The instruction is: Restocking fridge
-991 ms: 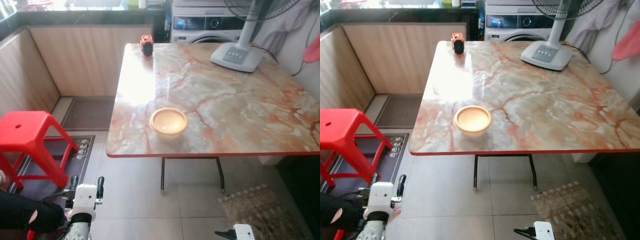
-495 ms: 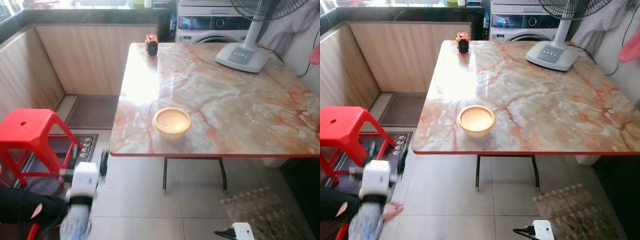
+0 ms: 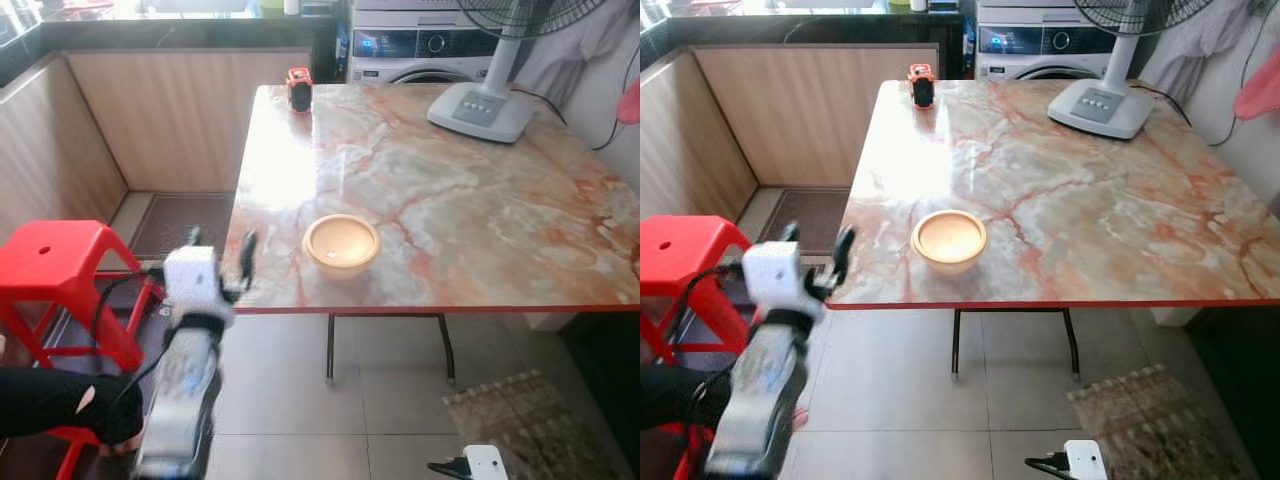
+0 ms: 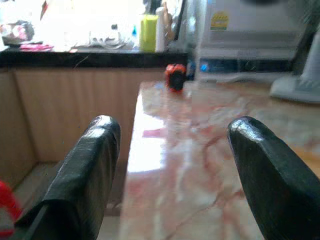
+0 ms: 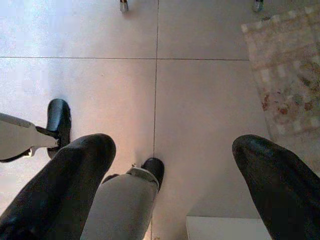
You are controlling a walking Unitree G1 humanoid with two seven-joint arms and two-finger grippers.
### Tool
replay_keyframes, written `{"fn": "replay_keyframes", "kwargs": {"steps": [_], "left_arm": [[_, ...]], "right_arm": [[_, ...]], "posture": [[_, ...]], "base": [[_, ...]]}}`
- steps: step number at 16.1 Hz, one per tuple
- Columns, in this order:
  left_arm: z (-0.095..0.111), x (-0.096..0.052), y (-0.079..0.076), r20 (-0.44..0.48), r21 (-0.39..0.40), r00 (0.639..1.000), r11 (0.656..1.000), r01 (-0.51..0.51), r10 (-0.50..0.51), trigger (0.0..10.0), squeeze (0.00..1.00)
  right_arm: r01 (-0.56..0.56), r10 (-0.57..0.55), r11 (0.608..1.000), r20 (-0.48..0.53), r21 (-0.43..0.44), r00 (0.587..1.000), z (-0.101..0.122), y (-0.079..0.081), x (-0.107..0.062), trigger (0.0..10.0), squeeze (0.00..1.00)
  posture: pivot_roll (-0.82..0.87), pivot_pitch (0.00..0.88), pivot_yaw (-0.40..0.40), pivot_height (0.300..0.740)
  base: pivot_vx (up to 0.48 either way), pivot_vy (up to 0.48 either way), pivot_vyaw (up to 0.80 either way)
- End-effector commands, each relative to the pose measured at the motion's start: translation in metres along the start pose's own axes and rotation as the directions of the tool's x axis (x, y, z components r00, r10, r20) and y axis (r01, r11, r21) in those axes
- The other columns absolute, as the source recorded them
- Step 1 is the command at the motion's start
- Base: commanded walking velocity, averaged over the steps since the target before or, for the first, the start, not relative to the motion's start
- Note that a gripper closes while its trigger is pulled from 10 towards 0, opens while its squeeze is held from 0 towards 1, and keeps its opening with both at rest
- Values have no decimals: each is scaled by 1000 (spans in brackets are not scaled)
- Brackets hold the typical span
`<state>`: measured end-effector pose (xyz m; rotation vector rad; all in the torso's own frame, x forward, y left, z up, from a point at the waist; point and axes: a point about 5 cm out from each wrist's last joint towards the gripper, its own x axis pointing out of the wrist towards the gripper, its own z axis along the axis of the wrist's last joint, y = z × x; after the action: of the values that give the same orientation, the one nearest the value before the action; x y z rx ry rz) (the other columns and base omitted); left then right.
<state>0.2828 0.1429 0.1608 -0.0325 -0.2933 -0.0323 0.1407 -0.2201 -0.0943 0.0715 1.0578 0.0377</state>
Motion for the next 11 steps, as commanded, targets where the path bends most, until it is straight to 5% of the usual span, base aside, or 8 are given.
{"fn": "replay_keyframes", "kwargs": {"steps": [1, 11], "left_arm": [[-2, 1, -1, -28, -14, 1000, 1000, 9, -10, 10000, 0], [2, 4, -2, -50, -36, 999, 999, 19, -21, 10000, 0]], "right_arm": [[2, -2, 1000, 2, 6, 1000, -2, 1, 0, 10000, 0], [3, -3, 1000, 6, 0, 1000, 0, 3, 1, 10000, 0]], "posture": [[-32, 0, 12, 740], [-31, 15, 7, 740]], "base": [[0, 0, 0], [48, 0, 0]]}}
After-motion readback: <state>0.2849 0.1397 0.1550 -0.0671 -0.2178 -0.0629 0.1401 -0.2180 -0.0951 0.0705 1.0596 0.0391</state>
